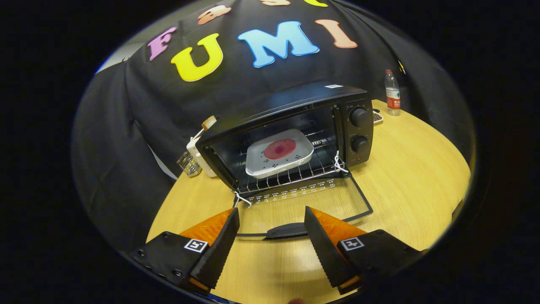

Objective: Open the toaster oven, put the food inside, and close the toaster oven door.

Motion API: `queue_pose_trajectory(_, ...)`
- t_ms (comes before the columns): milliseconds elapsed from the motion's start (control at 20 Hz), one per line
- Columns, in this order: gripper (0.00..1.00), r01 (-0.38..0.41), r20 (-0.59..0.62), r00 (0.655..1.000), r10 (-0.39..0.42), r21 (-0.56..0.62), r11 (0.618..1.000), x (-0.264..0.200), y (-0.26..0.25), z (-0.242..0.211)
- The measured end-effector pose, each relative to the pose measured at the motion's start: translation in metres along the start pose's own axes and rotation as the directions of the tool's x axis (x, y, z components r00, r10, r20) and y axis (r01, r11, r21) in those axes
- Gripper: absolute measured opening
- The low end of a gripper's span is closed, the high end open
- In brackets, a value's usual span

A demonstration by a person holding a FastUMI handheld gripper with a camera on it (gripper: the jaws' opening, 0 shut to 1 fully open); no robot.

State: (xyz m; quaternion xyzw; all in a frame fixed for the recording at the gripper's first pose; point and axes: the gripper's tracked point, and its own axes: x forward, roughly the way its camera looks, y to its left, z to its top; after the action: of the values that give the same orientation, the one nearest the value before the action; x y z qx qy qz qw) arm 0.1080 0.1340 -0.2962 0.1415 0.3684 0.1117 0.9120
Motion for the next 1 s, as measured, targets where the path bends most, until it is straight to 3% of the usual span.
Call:
queue_pose_trajectory(400, 0.98, 0.036, -0.14, 0.989, -0.052, -0.116, 0.993, -0.008, -0.014, -0.032)
queue_pose_trajectory(1000, 0.98, 0.104, -0.318, 0.935, -0.154, -0.171, 0.98, 0.003, -0.031, -0.068)
